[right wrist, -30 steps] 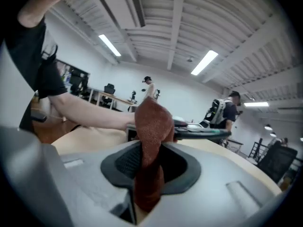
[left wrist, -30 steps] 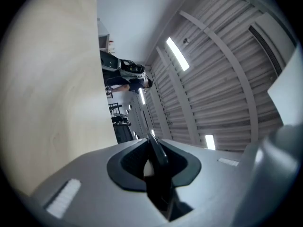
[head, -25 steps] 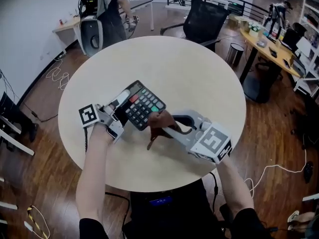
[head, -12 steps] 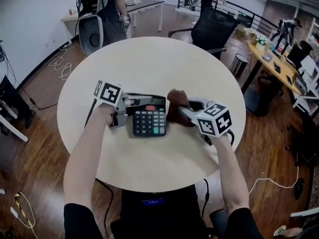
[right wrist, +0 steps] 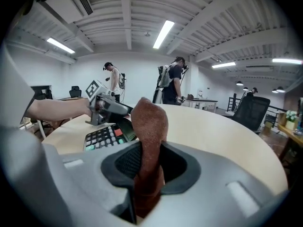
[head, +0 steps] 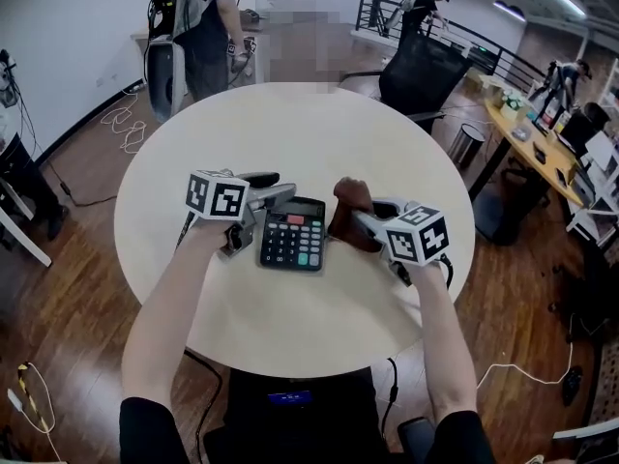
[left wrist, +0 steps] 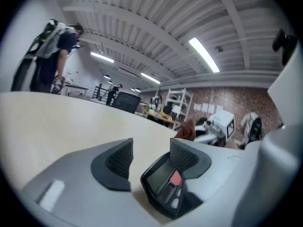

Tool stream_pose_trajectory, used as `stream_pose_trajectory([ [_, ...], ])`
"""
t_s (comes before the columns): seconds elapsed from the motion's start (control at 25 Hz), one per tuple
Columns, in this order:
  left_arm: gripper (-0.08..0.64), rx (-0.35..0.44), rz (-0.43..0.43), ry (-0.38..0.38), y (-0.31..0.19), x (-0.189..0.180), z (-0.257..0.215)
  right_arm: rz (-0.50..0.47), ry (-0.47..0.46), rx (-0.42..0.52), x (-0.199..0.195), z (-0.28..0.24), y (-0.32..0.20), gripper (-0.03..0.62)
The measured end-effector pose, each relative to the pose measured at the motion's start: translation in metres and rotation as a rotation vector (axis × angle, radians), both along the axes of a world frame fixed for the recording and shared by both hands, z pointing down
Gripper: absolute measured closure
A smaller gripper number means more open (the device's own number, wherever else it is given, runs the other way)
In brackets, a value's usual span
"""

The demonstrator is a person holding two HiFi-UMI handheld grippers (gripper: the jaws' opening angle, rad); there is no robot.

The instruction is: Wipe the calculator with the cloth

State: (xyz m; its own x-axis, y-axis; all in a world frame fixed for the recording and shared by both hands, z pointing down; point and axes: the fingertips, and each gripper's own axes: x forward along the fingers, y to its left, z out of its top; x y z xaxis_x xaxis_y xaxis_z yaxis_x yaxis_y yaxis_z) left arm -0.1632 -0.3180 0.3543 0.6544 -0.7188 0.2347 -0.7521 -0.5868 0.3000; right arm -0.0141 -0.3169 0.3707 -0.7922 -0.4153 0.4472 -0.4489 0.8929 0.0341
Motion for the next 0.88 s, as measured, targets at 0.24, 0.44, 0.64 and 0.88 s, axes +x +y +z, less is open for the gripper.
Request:
stream_pose_trajectory([
  [0.24, 0.326, -0.271, -0.033, 0.654, 0.106, 0.003, -0.034, 0.027, 0.012, 0.082, -0.012, -0.005, -0.038, 0.502],
  [0.44, 0.299, -0.381, -0.030, 0.622, 0.148, 0.053, 0.001, 0.004, -0.010, 0.063, -0.053, -0.012, -0.057, 0.502],
  [0.64, 0.282, -0.383, -0.181, 0.612, 0.117, 0.054, 0.006, -0.086, 0.019, 0.009, -0.089, -0.005, -0.059, 0.502],
  [0.88, 0.282, -0.322, -0.335, 0.637, 0.084, 0.006, 0.010, -0.149, -0.027, -0.134, -0.091, 0.003, -0.029, 0.502],
])
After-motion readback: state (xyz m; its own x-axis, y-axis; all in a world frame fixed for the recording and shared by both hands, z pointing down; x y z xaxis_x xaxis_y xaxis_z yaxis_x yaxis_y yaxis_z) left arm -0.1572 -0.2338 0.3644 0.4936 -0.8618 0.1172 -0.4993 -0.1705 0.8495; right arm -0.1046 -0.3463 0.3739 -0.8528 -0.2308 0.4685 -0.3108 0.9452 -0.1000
